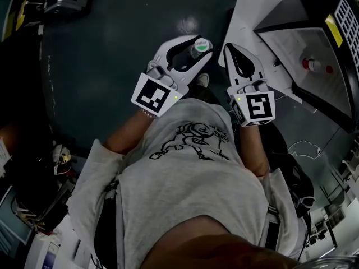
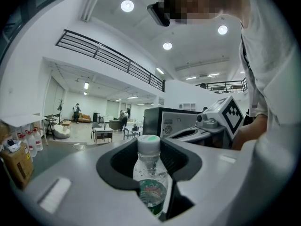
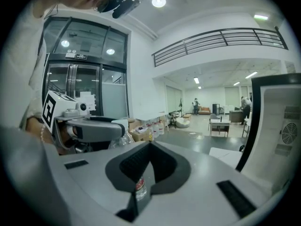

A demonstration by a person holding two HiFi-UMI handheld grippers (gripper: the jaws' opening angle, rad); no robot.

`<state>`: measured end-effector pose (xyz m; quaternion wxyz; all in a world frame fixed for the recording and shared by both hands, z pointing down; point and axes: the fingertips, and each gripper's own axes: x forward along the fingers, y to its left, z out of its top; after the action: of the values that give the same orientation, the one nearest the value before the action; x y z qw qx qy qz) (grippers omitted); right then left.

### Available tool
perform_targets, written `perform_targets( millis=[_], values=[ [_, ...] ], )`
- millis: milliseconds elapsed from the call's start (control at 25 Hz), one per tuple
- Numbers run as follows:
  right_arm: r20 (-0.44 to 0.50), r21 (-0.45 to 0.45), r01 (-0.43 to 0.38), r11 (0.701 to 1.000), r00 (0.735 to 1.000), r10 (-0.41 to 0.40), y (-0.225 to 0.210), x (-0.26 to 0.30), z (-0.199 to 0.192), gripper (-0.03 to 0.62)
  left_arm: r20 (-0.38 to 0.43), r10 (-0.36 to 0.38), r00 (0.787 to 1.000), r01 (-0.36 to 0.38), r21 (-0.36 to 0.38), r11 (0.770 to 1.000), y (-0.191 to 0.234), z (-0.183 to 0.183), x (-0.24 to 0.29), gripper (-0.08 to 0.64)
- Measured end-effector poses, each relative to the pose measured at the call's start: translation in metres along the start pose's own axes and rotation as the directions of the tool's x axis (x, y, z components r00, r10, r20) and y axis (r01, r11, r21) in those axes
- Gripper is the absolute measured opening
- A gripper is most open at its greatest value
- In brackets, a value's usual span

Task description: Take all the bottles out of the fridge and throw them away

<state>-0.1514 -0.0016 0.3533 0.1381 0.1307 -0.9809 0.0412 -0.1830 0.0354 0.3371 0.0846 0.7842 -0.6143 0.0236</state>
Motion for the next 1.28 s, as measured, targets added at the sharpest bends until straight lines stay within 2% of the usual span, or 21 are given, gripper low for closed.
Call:
perform_targets(
  millis=[440, 1280],
  values=[
    [-0.055, 0.046, 0.006, 0.999, 0.998, -0.003, 0.005, 0.006, -0.039, 0.009, -0.043, -0.012, 0.999, 0.011, -0.016, 1.0, 0.0, -0.037, 0.006, 0.152],
    [-0.175, 0.132, 0.015, 0.991, 0.984, 0.009, 0.019, 0.014, -0.139, 0.009, -0.127, -0.024, 0.992, 0.018, -0.047, 0.999, -0.003, -0.13, 0.017, 0.152]
  ],
)
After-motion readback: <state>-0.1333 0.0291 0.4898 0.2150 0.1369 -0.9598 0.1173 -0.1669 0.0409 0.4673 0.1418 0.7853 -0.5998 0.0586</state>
